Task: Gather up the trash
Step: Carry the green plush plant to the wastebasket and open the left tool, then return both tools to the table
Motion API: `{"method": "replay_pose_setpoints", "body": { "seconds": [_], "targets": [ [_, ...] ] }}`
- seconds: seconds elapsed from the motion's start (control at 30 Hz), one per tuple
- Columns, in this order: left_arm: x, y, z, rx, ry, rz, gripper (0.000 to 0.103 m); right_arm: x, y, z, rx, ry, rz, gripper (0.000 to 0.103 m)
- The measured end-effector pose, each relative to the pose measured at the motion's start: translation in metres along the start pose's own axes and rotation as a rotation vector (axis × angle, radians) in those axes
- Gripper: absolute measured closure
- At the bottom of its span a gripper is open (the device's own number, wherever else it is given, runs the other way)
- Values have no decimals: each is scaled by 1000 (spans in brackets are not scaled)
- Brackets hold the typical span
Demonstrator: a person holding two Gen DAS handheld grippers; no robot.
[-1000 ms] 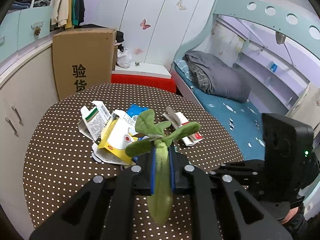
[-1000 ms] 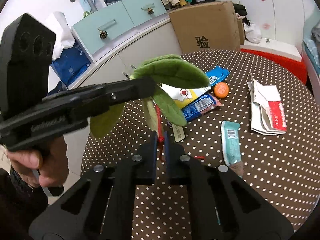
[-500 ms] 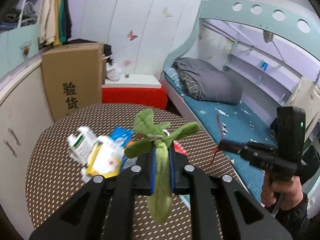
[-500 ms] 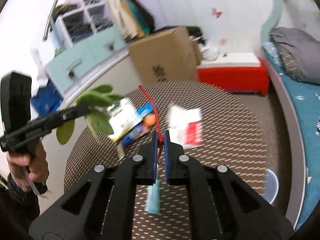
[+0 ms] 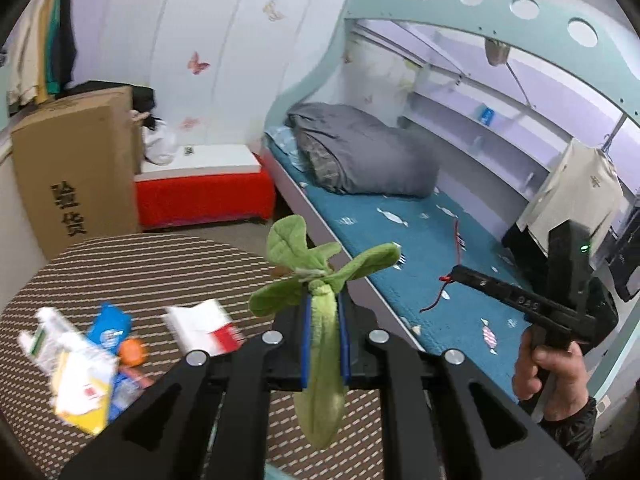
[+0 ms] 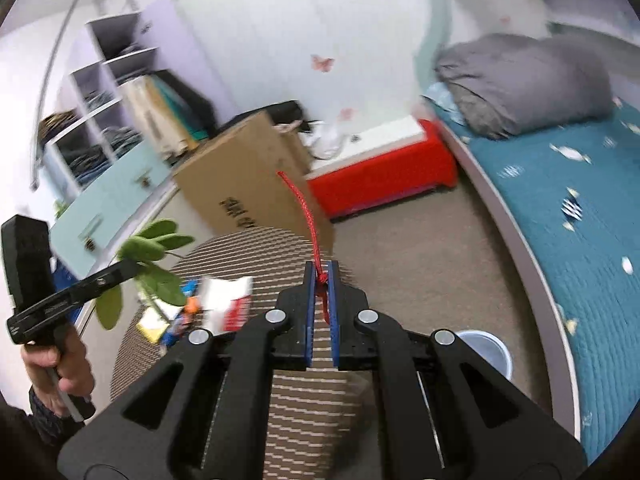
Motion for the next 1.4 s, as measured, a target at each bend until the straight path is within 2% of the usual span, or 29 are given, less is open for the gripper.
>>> {"method": "replay_pose_setpoints", "body": {
  "seconds": [0.13, 0.37, 0.4, 0.47, 0.5, 0.67, 1.0, 1.03, 1.1, 1.13, 1.17, 1.27, 1.4],
  "targets": [
    [-2, -22, 41, 29, 48, 24, 92, 11, -52, 27, 72, 59, 69, 97],
    [6, -57, 117, 63, 155, 62, 92, 51, -130, 99, 135, 208, 241, 96],
    [8, -61, 128, 66, 172, 66, 92, 59, -140, 110, 141, 237, 269, 93],
    [11, -66, 147, 69, 203, 74, 92, 74, -161, 125, 159, 280, 312, 55],
    [13, -68, 155, 70, 217, 76, 92, 80, -171, 130, 157, 290, 337, 33],
    [27, -79, 198, 77, 292, 90, 92, 100, -199, 132, 159, 305, 421, 33],
    [58, -96, 273, 98, 440, 122, 90, 69, -224, 71, 196, 150, 465, 18],
    [61, -97, 279, 94, 455, 131, 85, 66, -224, 66, 198, 138, 463, 16],
    [65, -94, 291, 75, 482, 131, 49, 61, -222, 54, 205, 109, 457, 13],
    [66, -92, 294, 64, 484, 124, 15, 58, -220, 50, 206, 99, 454, 11],
    [65, -89, 295, 41, 468, 115, 8, 57, -220, 48, 206, 95, 452, 9],
    [64, -81, 293, -8, 472, 104, 8, 55, -215, 41, 218, 78, 443, 6],
    [58, -76, 275, -12, 441, 80, 8, 55, -208, 33, 248, 46, 424, 6]
  ]
}}
Point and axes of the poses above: each gripper's, at about its wrist camera, not at the fingertips, and z roughly the way its jaws point, y to its left, x to its underside, the point moved 6 cm from there along z, roughly the way its jaws point, and after that the axes turned 9 degrees about x, right-handed, at the moved point
